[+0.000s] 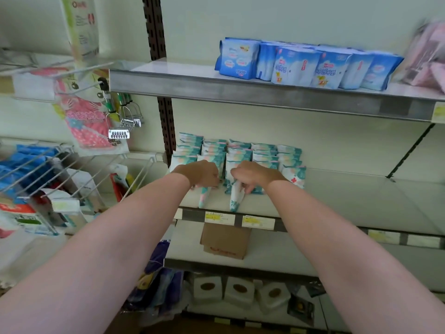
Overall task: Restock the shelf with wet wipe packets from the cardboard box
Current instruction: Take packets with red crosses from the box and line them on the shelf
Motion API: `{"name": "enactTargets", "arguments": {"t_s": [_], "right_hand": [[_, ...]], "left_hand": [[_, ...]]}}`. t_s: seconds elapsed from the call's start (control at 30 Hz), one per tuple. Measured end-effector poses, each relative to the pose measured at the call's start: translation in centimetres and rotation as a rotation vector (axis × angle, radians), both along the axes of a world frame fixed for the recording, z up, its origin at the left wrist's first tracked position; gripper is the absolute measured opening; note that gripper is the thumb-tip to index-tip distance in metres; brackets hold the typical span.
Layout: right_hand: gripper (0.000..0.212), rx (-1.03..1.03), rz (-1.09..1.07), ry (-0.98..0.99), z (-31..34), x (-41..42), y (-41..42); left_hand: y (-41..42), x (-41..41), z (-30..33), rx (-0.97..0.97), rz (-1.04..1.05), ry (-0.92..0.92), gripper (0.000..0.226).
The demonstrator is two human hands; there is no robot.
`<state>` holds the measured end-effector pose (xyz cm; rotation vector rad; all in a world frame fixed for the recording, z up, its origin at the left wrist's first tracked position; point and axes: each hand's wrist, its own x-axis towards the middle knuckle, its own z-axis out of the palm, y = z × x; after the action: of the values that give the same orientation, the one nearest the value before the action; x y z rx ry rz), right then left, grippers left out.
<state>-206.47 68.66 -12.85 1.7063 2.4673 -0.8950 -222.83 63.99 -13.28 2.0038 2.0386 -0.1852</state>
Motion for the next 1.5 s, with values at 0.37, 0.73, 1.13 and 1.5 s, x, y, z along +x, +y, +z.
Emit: {"name": "enactTargets", "arguments": {"t_s": [0.37, 0.73, 1.13, 1.5], "right_hand": [[0.041, 0.258, 0.051, -0.196, -1.8, -1.7, -1.6], [0.031, 0.475, -0.052, -0.263, -3.6, -2.2, -1.9], [0.047, 0.439, -0.063, -0.243, -5.0, -2.9, 2.5], [0.043, 0.42, 0.025, -0.226, -6.1, -2.5, 6.5]], "left_hand": [[0.9, -3.5, 1.1, -0.231, -0.186, 0.103, 0.047], [1.7, -5.4, -1.0, 0.1, -0.218, 0.023, 0.06], [5.0, -4.9, -2.8, 0.194, -0.143, -0.021, 0.057], [7.7, -3.4, -4.1, 0.256, -0.1, 0.093, 0.052]]}}
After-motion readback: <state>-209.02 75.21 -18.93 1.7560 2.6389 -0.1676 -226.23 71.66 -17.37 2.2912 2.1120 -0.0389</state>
